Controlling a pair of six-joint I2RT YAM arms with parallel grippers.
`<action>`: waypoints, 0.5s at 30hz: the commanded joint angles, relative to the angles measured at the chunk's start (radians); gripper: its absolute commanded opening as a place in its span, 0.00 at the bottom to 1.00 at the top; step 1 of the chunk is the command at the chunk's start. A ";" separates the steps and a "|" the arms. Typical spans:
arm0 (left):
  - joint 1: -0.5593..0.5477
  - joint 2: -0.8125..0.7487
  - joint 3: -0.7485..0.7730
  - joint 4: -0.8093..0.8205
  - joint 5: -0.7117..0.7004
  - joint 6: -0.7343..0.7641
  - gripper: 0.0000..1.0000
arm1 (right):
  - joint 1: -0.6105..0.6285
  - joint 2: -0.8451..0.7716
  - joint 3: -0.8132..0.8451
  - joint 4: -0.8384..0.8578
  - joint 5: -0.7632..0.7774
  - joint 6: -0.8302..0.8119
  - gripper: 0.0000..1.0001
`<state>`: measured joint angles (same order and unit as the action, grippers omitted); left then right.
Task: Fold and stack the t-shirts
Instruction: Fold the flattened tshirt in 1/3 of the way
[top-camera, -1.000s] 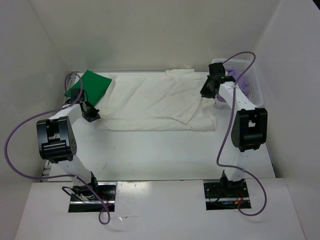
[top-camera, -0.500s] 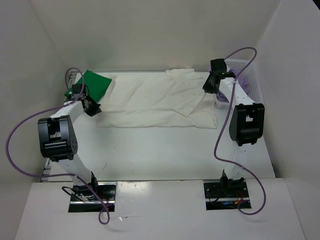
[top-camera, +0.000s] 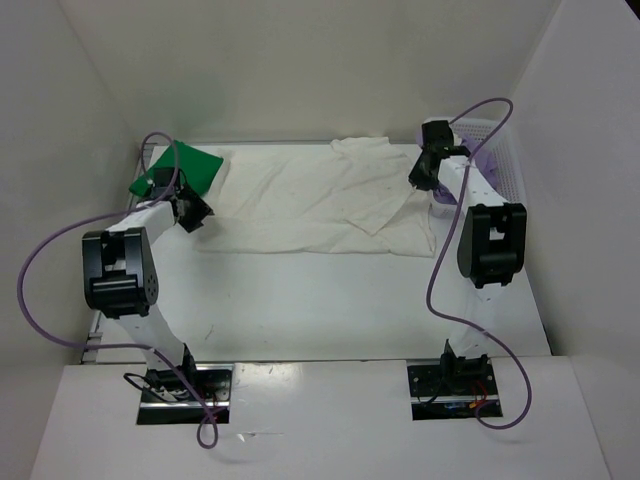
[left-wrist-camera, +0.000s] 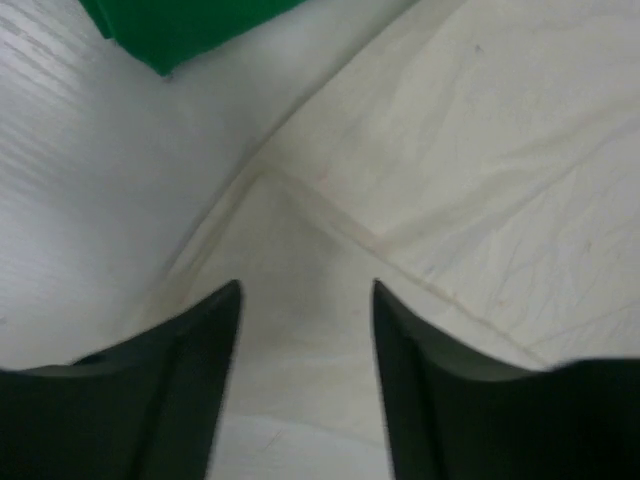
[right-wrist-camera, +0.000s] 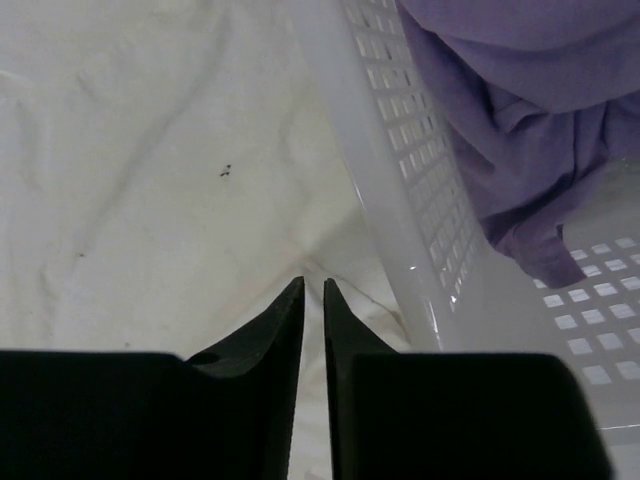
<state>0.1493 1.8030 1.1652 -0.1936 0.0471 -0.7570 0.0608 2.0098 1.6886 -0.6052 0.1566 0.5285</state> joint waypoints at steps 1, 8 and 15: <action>-0.001 -0.182 -0.039 0.022 -0.038 0.018 0.63 | -0.006 -0.019 0.046 0.041 0.041 -0.013 0.20; 0.042 -0.370 -0.208 -0.113 0.040 0.019 0.85 | -0.006 -0.208 -0.022 0.050 -0.011 -0.013 0.46; 0.061 -0.325 -0.398 -0.030 0.083 -0.106 0.39 | -0.006 -0.512 -0.444 0.125 -0.206 0.071 0.00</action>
<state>0.2024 1.4082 0.7891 -0.2451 0.0952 -0.8139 0.0605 1.6119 1.3712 -0.5343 0.0547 0.5560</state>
